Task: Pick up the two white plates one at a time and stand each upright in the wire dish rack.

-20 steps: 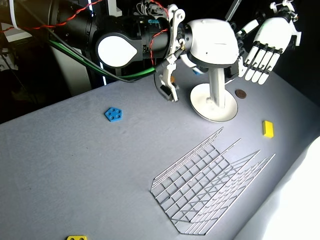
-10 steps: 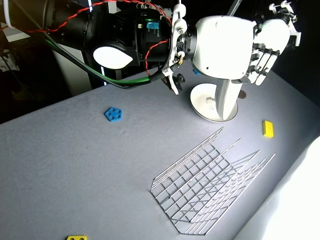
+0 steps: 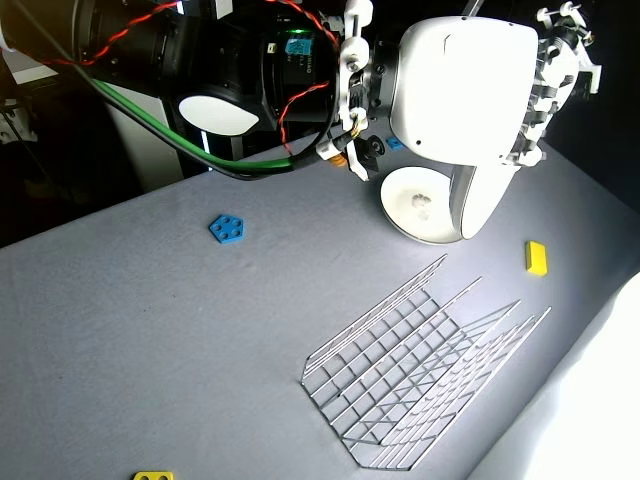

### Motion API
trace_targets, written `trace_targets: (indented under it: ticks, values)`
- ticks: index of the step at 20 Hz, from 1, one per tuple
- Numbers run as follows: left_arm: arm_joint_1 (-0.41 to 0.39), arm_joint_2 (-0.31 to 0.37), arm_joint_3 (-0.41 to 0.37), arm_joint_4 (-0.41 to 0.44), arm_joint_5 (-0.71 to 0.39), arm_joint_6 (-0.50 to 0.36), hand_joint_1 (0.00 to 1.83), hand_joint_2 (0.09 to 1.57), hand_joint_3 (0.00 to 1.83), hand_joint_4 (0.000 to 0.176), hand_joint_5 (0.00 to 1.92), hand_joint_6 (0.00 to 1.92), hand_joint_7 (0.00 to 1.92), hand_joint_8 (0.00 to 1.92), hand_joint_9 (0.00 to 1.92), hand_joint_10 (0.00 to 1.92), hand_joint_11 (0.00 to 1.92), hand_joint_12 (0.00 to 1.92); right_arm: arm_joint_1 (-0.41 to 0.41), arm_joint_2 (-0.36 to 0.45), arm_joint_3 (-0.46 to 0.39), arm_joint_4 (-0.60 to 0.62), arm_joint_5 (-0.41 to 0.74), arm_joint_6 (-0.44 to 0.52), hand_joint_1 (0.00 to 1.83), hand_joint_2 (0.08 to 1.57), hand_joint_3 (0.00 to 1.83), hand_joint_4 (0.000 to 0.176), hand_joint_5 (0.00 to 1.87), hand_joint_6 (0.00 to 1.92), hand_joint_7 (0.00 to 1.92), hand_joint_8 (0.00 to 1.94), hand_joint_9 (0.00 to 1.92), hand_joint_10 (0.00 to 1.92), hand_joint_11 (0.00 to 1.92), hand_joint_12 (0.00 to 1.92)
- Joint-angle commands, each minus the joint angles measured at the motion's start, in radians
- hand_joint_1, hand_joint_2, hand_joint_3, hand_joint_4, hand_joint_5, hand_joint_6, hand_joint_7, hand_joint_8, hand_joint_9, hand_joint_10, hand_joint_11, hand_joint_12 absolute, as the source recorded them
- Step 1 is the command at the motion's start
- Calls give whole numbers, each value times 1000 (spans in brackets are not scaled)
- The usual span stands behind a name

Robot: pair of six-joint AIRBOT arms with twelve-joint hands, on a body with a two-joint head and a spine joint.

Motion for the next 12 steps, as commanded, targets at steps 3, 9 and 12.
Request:
trace_targets:
  ticks: [3, 9, 12]
  values:
    - [-15, 6, 6, -73, -24, -4, 0, 1056, 0, 0, 79, 0, 80, 1, 62, 2, 0, 159, 21, 15, 14, -8, 139, 58, 1384, 1083, 0, 0, 927, 960, 1059, 819, 1046, 1013, 879, 1012]
    - [-43, 1, -1, -78, -26, -5, 0, 1060, 0, 0, 86, 1, 87, 1, 66, 0, 0, 179, 9, 31, 34, -8, 132, 71, 1382, 1088, 1, 0, 916, 974, 1044, 850, 1026, 1044, 866, 1033]
    - [-51, -5, -3, -78, -40, -6, 0, 1063, 0, 0, 103, 1, 99, 1, 79, 1, 0, 202, 2, 36, 75, -8, 79, 117, 1384, 1084, 0, 0, 928, 949, 1058, 827, 1037, 1027, 877, 1016]
